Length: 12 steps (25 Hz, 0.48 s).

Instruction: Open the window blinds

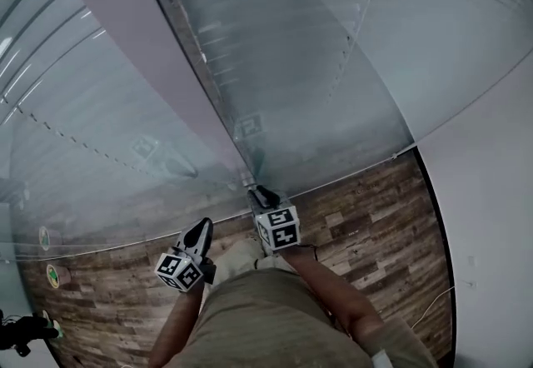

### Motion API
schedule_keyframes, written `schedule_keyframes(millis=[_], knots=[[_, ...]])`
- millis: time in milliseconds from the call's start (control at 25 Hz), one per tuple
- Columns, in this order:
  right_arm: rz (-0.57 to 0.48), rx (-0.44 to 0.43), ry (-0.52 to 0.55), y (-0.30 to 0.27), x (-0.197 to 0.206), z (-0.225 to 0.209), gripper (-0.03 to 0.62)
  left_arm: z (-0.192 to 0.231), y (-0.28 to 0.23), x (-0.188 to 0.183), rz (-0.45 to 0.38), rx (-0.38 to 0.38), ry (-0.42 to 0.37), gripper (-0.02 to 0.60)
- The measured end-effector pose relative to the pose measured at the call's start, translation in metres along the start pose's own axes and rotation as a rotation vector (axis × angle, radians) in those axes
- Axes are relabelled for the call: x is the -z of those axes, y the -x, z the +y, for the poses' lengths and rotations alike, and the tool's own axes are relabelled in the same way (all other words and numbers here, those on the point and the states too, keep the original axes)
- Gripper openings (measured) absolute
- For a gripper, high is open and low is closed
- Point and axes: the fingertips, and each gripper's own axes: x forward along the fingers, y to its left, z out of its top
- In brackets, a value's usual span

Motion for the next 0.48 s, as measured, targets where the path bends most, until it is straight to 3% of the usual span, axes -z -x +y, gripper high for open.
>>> schedule_keyframes(millis=[80, 120, 160, 360, 480], knots=[[0.064, 0.176, 0.383, -0.001, -0.004, 0.012, 0.107, 0.001, 0.003, -0.001, -0.005, -0.014, -0.002, 0.015], [0.077, 0.225, 0.49, 0.0, -0.003, 0.014, 0.107, 0.0, 0.003, 0.0, -0.009, -0.02, -0.003, 0.015], [0.075, 0.236, 0.527, 0.0, -0.001, 0.014, 0.107, -0.001, 0.003, 0.001, -0.014, -0.026, -0.004, 0.014], [0.014, 0.081, 0.373, 0.002, 0.008, 0.006, 0.118, -0.002, -0.006, 0.014, -0.016, -0.03, -0.018, 0.015], [-0.032, -0.043, 0.058, 0.009, 0.012, -0.001, 0.149, -0.003, -0.009, 0.013, -0.011, -0.026, -0.019, 0.015]])
